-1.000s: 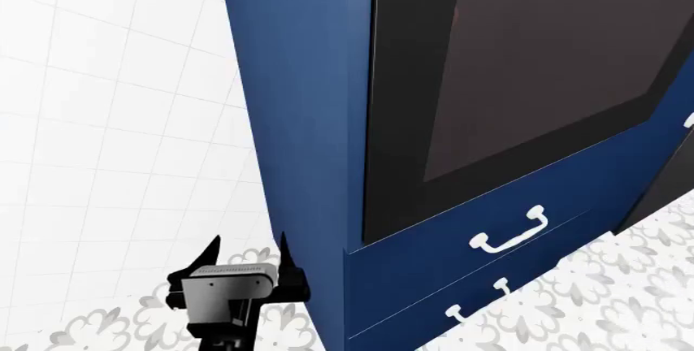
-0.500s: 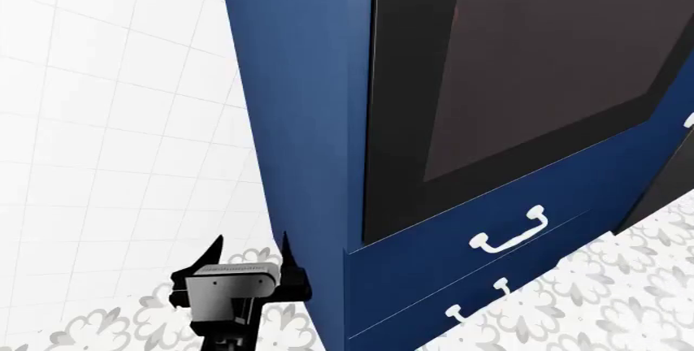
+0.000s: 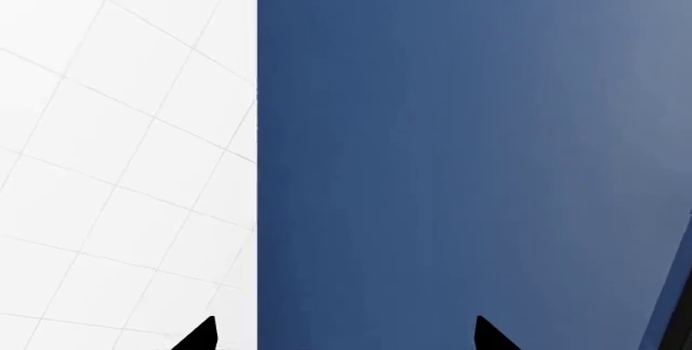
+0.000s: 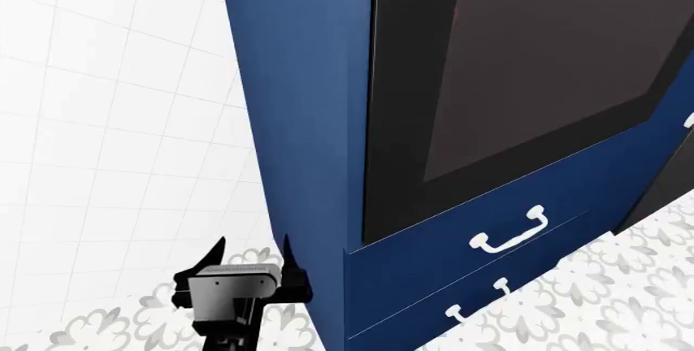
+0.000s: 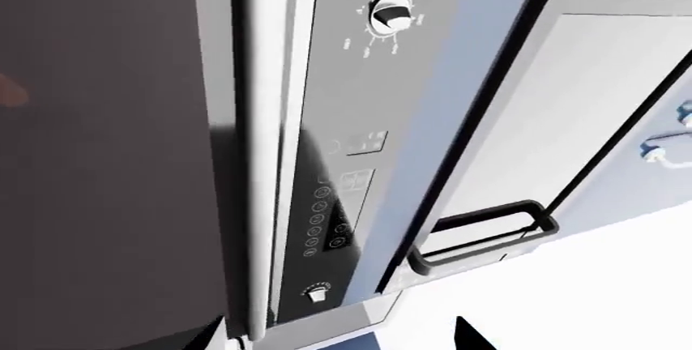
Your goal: Open the oven door
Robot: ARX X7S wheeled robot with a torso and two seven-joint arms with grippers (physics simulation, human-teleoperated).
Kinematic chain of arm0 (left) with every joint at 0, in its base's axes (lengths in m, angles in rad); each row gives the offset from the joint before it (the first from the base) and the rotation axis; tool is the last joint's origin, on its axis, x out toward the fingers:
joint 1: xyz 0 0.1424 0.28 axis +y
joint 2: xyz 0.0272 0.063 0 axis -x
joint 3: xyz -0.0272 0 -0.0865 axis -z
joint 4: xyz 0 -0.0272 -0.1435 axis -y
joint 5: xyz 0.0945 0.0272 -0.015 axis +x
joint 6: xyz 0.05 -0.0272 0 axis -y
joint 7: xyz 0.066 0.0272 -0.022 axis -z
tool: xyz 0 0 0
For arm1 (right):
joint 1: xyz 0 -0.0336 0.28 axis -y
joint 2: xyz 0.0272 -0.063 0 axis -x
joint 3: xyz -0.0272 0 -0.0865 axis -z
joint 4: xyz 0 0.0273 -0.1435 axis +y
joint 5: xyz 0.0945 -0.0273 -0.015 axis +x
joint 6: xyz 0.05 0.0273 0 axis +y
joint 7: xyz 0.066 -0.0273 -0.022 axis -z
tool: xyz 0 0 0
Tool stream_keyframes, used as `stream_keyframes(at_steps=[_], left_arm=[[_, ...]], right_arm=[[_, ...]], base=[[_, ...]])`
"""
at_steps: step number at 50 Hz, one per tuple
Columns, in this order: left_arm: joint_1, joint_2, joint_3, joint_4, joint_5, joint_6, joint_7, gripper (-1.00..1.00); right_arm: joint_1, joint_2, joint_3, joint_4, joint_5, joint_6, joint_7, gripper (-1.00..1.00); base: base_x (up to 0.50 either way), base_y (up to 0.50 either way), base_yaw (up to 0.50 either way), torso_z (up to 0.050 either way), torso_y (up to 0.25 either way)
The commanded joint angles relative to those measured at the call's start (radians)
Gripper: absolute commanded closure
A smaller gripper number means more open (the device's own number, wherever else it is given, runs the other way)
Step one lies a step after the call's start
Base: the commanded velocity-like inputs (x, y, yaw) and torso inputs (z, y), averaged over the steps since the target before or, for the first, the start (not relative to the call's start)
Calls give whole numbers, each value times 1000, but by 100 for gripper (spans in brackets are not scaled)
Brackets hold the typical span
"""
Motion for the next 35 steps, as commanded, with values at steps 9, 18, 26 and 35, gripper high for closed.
stream_keyframes(at_steps=[9, 18, 26, 35], left_arm=[[-14, 2, 6, -35, -11, 10, 5, -100], [-1, -6, 9, -8, -13, 0, -6, -100], [-2, -6, 12, -11, -14, 1, -9, -100], [2, -9, 17, 3, -16, -4, -17, -100]], right_arm=[[200, -141, -231, 249, -16, -47, 155, -100], [207, -173, -281, 287, -15, -63, 171, -100], [243, -234, -318, 337, 2, -54, 180, -100], [240, -235, -319, 384, 24, -67, 221, -100]], base=[[0, 0, 0, 0, 0], [0, 0, 0, 0, 0], [0, 0, 0, 0, 0], [0, 0, 0, 0, 0]])
